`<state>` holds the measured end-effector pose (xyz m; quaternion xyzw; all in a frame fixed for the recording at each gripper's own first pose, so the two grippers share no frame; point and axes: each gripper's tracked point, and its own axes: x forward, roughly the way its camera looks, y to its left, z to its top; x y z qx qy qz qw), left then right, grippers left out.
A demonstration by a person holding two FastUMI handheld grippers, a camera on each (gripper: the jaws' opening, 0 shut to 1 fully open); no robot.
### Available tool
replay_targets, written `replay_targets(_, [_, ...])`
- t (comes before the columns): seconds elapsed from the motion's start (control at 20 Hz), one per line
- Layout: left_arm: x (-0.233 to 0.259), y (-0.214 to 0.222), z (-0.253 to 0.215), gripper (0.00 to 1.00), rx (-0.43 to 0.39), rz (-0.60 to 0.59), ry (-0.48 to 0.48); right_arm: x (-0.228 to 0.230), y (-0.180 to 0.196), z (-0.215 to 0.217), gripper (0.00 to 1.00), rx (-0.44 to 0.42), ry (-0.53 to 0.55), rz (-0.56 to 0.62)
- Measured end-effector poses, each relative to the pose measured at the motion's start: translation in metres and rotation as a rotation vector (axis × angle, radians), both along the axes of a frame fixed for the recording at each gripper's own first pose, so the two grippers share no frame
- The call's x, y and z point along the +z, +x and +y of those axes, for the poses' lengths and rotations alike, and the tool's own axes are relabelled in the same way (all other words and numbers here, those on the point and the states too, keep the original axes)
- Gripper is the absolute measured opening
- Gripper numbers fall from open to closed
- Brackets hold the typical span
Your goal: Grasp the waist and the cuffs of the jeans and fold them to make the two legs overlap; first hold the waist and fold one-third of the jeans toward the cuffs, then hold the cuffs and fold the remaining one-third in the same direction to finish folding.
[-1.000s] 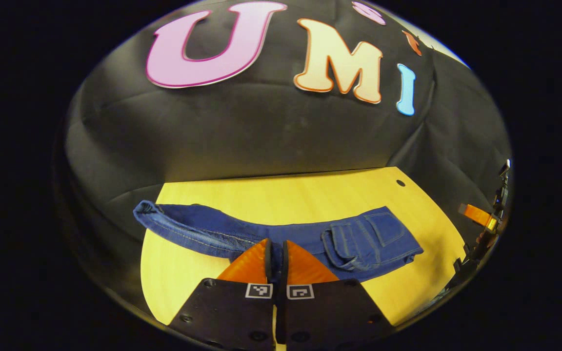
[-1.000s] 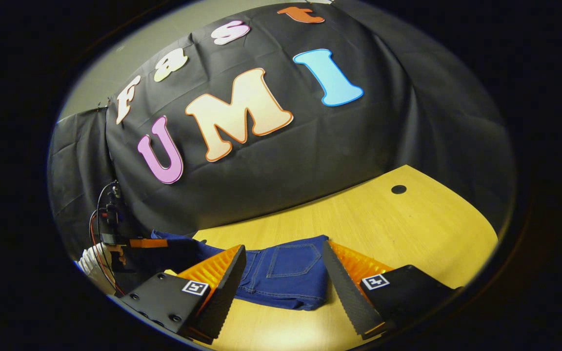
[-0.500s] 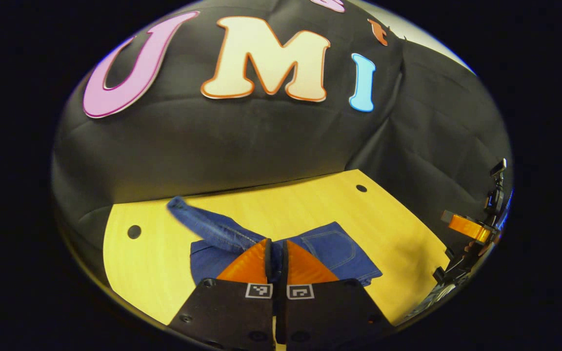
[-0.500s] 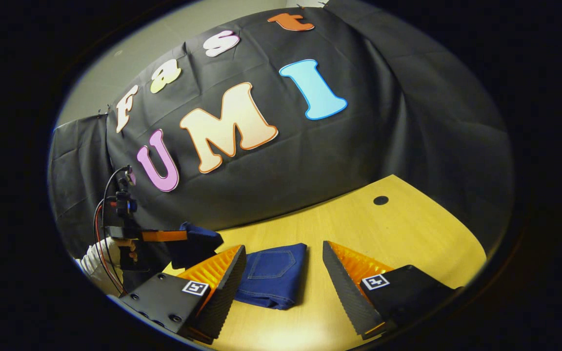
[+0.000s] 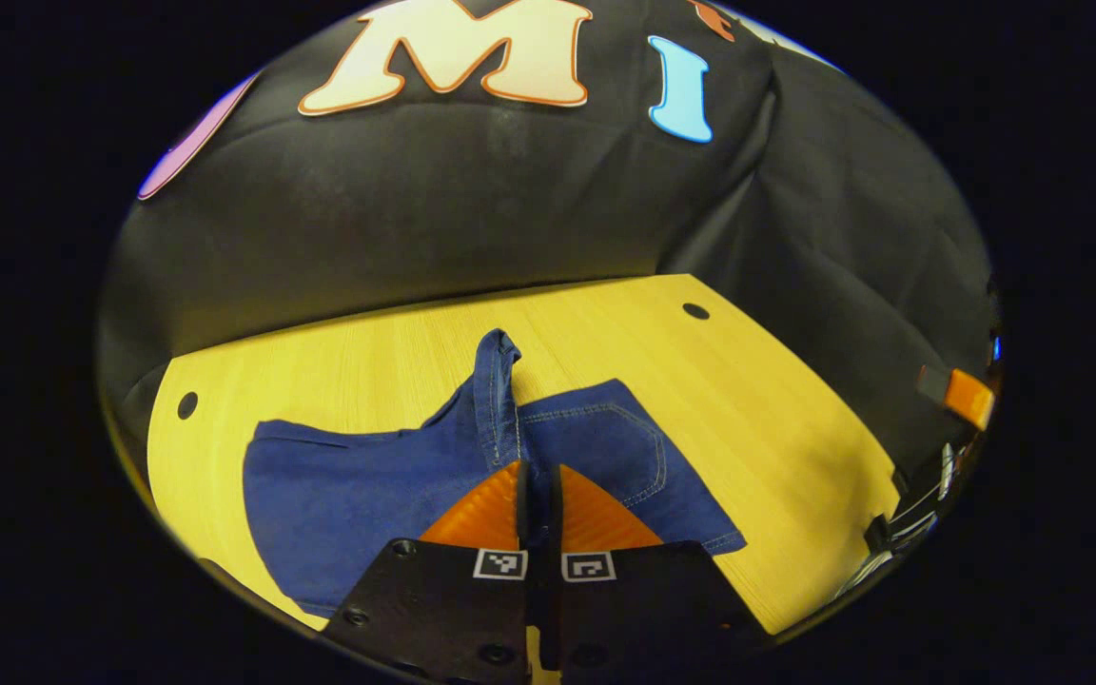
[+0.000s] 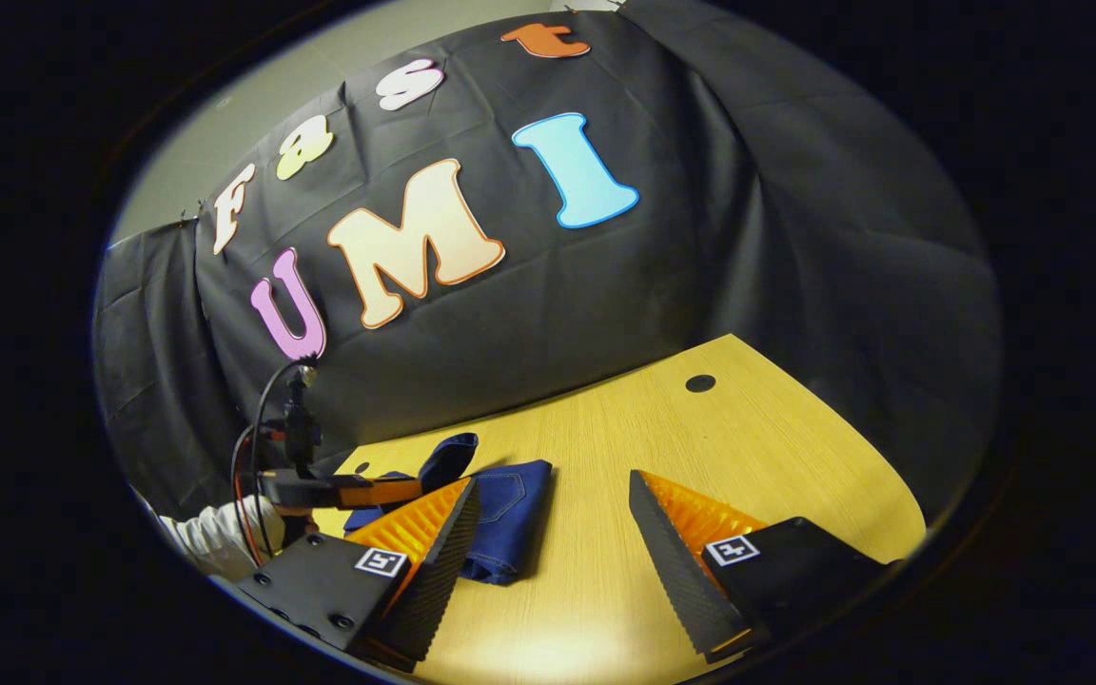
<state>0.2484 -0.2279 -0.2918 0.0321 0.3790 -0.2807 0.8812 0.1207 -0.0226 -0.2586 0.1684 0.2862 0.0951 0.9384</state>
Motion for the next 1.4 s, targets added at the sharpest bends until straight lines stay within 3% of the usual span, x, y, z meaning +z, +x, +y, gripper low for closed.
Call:
replay_targets(0.1, [-0.005,-0.002,-0.006,0.01,0.035,-0.03,-0.007,0.001,0.001,0.001,0.98,0.019,0.007,-0.005])
replay_targets(0.15, [0.0,-0.003,-0.01,0.07,0.053,-0.05,-0.033,0.002,0.003,0.003,0.98,0.028,0.01,-0.011])
replay_targets(0.4, [0.075,-0.018,0.01,0.94,0.188,-0.25,-0.142,0.019,0.001,0.021,0.98,0.07,-0.025,-0.079])
replay_targets(0.55, [0.13,-0.044,0.043,0.94,0.247,-0.386,-0.165,0.049,-0.009,0.046,0.98,0.065,-0.068,-0.183])
replay_targets(0.8, [0.193,-0.104,0.106,0.95,0.291,-0.486,-0.181,0.111,-0.044,0.102,0.97,0.067,-0.11,-0.356])
replay_targets(1.1, [0.246,-0.165,0.172,0.94,0.339,-0.604,-0.182,0.154,-0.089,0.15,0.97,0.053,-0.099,-0.428])
replay_targets(1.4, [0.278,-0.185,0.189,0.94,0.336,-0.656,-0.216,0.189,-0.119,0.164,0.97,0.045,-0.126,-0.496])
